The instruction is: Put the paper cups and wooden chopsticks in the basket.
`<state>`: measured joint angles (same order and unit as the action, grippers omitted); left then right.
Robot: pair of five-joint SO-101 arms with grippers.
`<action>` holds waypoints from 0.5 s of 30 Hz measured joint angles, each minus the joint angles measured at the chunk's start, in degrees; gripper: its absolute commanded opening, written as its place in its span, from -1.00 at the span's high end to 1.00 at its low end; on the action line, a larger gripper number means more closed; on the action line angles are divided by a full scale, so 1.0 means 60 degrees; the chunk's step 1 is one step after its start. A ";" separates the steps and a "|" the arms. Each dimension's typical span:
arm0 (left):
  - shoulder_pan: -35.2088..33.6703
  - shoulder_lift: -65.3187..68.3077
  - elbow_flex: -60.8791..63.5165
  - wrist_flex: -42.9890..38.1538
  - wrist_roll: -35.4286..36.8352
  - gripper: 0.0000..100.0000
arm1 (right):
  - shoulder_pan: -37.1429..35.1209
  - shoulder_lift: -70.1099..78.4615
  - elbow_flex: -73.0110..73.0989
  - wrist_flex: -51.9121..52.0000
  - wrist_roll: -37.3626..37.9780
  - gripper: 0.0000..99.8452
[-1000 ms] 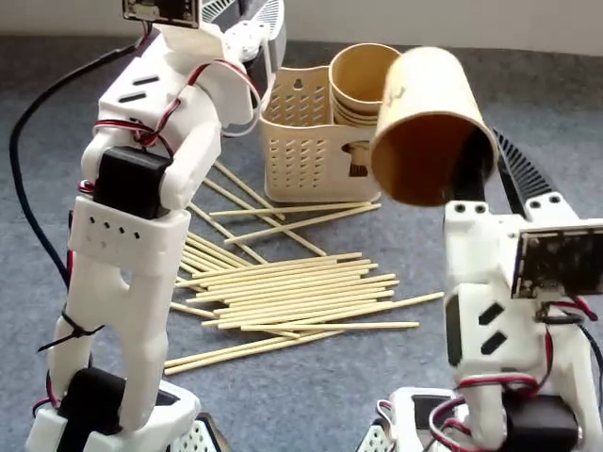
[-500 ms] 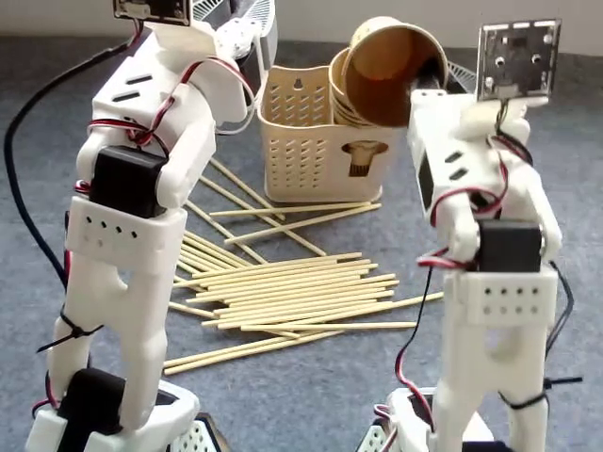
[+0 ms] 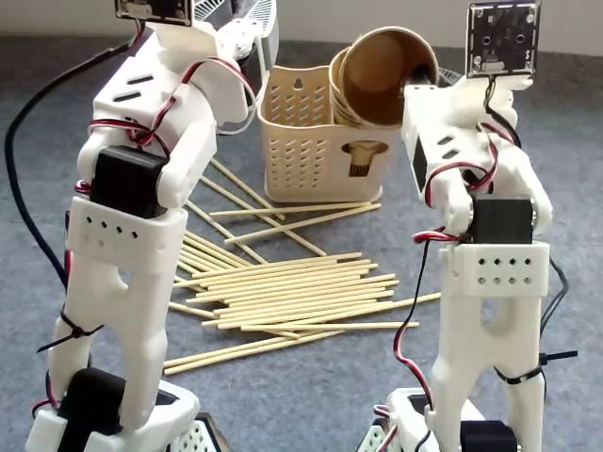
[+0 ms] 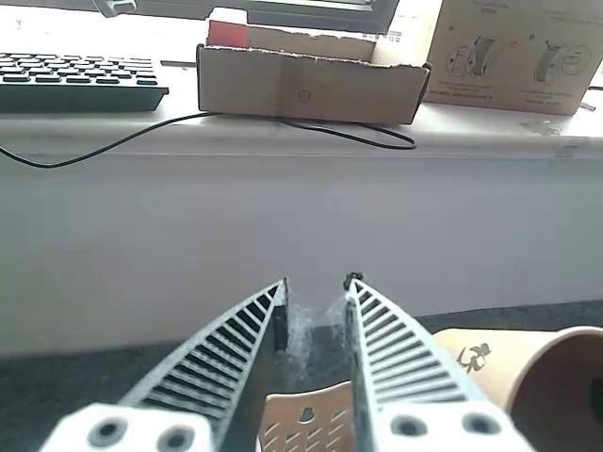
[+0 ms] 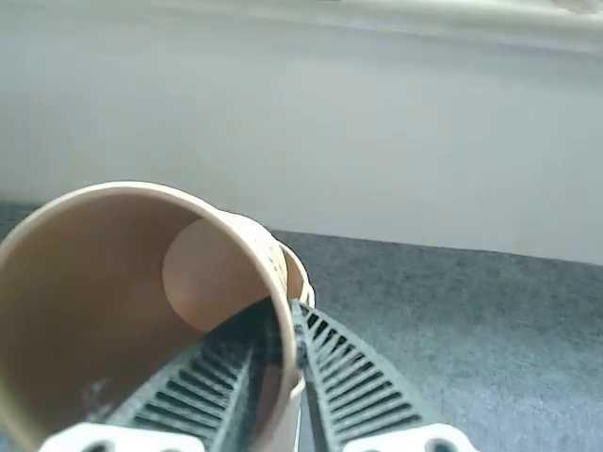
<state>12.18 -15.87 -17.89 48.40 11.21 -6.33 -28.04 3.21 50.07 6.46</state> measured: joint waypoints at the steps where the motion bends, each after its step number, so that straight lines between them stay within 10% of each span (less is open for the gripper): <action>1: 0.0000 0.0000 0.0000 0.0000 0.0000 0.78 | 0.0000 0.0000 0.0000 0.0088 0.0000 0.89; 15: -0.0015 0.0000 0.0000 0.0000 0.0000 0.78 | -0.0410 0.0000 0.0000 -0.0996 0.0000 0.60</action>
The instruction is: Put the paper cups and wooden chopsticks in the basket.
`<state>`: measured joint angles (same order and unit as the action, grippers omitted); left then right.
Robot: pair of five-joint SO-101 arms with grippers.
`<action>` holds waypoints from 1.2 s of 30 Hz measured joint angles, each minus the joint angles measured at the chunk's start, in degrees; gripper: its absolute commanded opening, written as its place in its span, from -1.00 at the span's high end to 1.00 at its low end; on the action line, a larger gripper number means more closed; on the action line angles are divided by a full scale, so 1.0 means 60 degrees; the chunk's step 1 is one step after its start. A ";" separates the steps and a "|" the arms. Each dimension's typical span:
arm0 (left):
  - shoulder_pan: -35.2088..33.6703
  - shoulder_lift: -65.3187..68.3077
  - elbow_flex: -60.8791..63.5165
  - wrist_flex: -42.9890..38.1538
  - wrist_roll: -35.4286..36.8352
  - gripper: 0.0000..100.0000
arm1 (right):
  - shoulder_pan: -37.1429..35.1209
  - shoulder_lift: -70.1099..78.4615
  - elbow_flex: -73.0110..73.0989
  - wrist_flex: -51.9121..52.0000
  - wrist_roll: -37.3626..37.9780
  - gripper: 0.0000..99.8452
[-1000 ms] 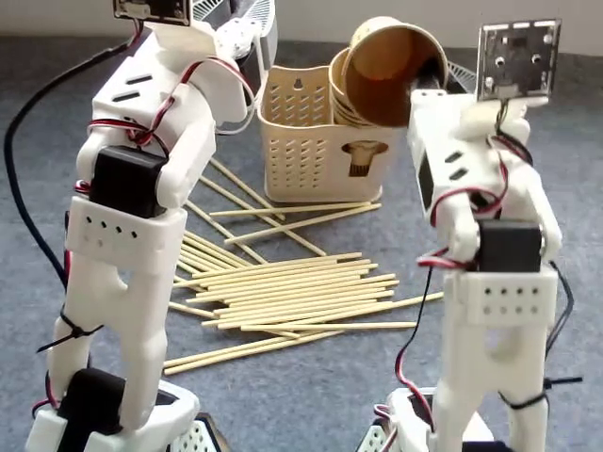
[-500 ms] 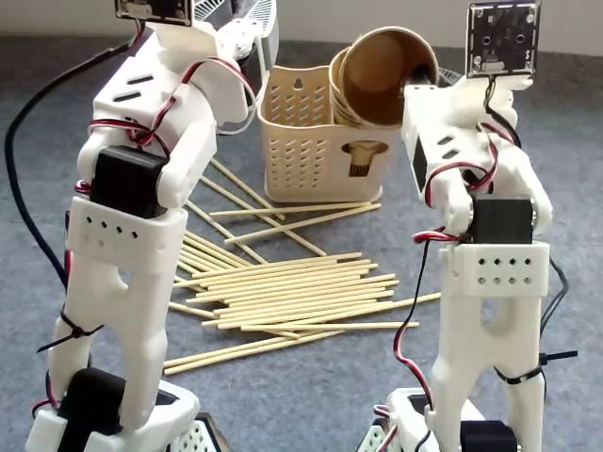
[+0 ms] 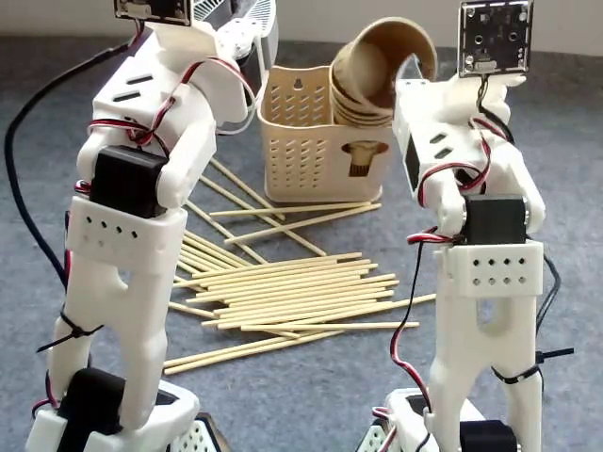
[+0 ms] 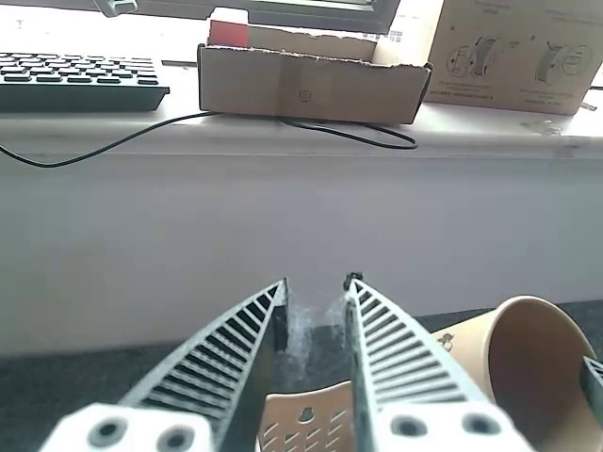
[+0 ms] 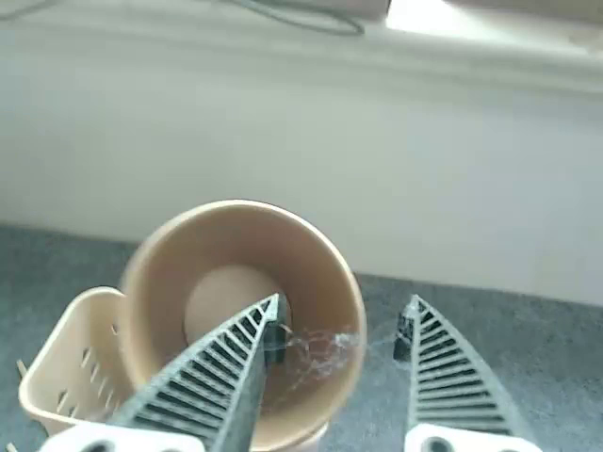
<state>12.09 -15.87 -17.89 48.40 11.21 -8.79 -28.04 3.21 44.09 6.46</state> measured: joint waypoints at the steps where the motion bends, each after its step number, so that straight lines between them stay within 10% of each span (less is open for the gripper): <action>1: 0.0029 0.0000 0.0000 0.0000 0.0000 0.78 | -0.0073 0.0000 0.0000 -0.0249 0.0000 0.60; 36: 0.0103 0.0000 0.0000 0.0000 0.0000 0.78 | -0.1275 0.1304 0.0586 -0.1700 0.1890 0.60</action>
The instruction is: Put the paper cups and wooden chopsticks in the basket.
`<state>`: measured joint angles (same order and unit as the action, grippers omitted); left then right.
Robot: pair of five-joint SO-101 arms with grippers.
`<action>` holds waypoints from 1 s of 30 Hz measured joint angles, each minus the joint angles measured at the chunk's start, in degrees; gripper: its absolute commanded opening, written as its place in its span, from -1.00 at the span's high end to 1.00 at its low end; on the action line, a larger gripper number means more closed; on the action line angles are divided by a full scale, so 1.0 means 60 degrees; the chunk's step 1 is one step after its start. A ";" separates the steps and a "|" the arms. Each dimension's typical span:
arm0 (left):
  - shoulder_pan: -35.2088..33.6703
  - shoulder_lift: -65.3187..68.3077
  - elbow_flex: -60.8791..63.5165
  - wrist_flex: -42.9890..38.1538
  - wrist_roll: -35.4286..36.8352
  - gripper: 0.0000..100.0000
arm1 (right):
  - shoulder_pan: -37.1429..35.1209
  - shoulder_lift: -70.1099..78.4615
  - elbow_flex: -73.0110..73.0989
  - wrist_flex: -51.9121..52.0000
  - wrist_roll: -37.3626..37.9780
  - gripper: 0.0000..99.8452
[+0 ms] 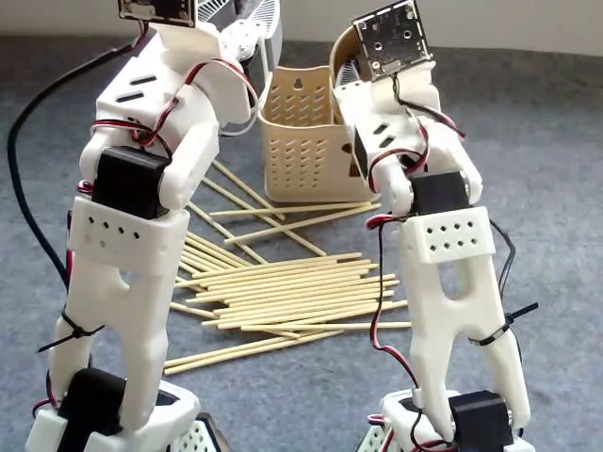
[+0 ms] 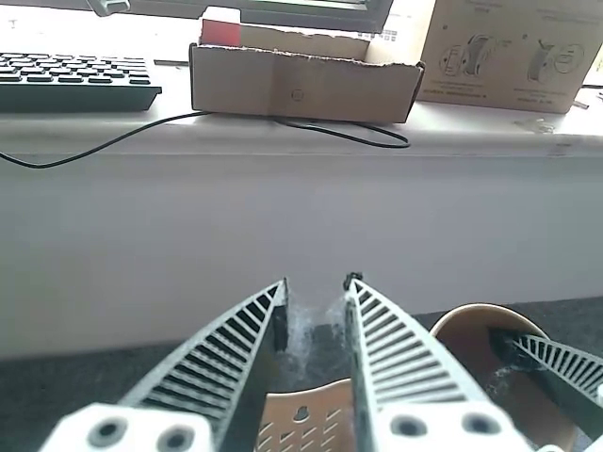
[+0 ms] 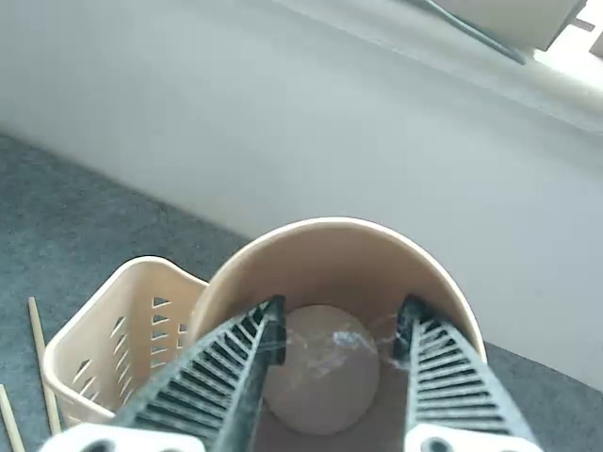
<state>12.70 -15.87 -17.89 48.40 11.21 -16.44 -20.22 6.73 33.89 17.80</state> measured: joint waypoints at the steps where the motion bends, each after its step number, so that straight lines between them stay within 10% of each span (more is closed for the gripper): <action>1: 0.0000 0.0000 0.0000 0.0000 0.0000 0.78 | 0.0000 0.0000 -0.0059 0.0000 0.0000 0.60; 30: 0.0059 0.0000 0.0000 0.0000 0.0000 0.78 | 0.0659 -0.0044 0.2462 -0.0542 0.0000 0.60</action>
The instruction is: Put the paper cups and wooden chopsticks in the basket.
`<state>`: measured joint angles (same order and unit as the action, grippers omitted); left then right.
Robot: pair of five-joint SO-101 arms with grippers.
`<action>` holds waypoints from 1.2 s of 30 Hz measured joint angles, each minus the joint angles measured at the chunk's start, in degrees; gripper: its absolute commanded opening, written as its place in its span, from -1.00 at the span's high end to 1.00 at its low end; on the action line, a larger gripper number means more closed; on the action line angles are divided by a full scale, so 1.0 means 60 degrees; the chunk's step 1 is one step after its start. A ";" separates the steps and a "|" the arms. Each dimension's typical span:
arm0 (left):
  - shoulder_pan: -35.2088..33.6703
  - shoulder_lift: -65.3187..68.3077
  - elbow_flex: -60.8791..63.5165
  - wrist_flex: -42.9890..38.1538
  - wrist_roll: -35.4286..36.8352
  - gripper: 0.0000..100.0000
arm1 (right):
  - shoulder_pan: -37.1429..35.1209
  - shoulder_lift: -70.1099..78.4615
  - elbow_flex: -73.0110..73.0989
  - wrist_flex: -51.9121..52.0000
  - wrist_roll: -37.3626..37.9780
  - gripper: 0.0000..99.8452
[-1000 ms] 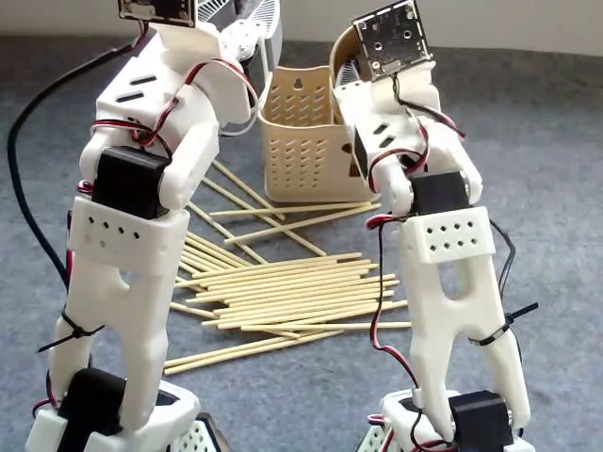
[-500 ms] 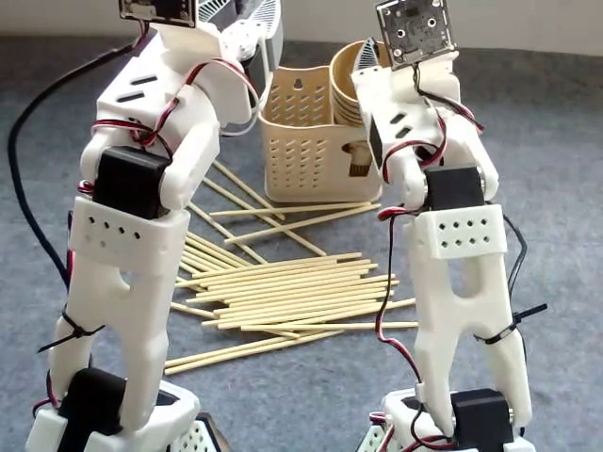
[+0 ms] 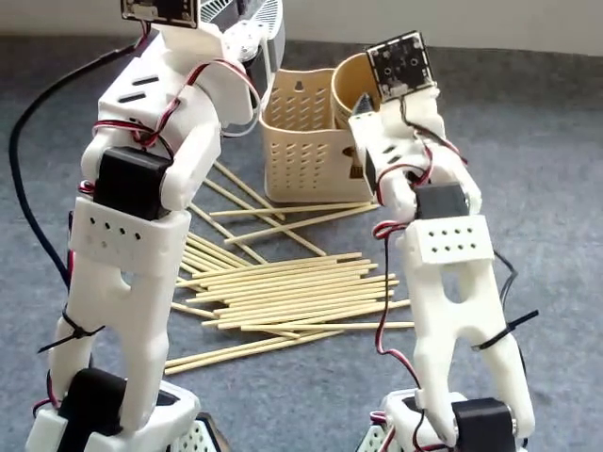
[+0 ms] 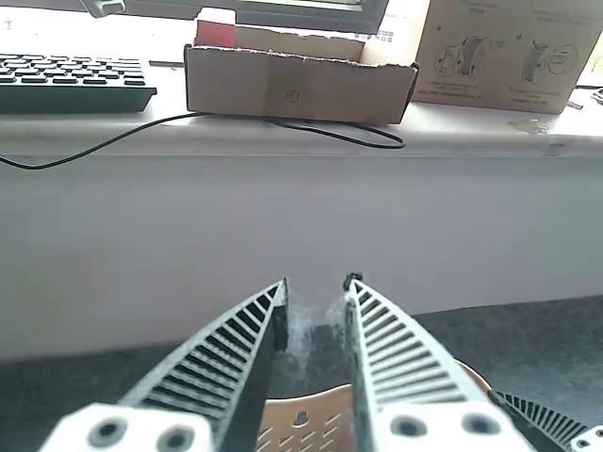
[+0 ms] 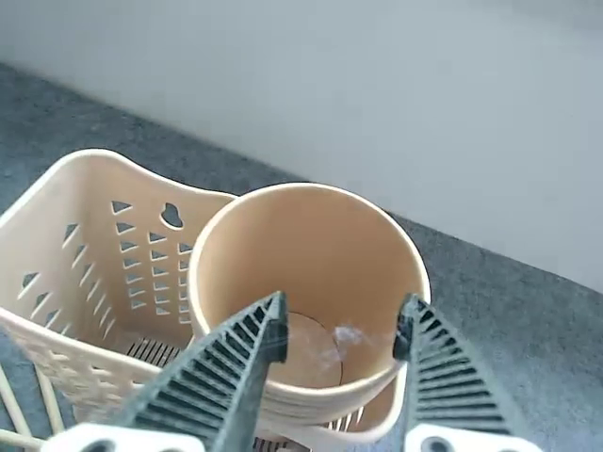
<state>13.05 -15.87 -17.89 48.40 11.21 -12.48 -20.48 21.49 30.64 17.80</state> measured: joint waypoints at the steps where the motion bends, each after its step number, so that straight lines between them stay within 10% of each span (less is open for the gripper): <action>1: 0.0000 0.0000 0.0000 0.0000 0.0000 0.78 | 0.0000 0.0000 0.0176 -0.0147 0.0000 0.60; 23: 0.0015 0.0000 0.0000 0.0000 0.0000 0.78 | -0.0425 -0.2652 0.0088 0.0366 0.0015 0.60; 36: 0.0029 0.0000 0.0000 0.0000 0.0000 0.78 | -0.0703 -0.6623 0.4337 0.1846 -0.0308 0.60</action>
<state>13.23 -15.87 -17.89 48.40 11.21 -16.70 -60.22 47.52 41.71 15.96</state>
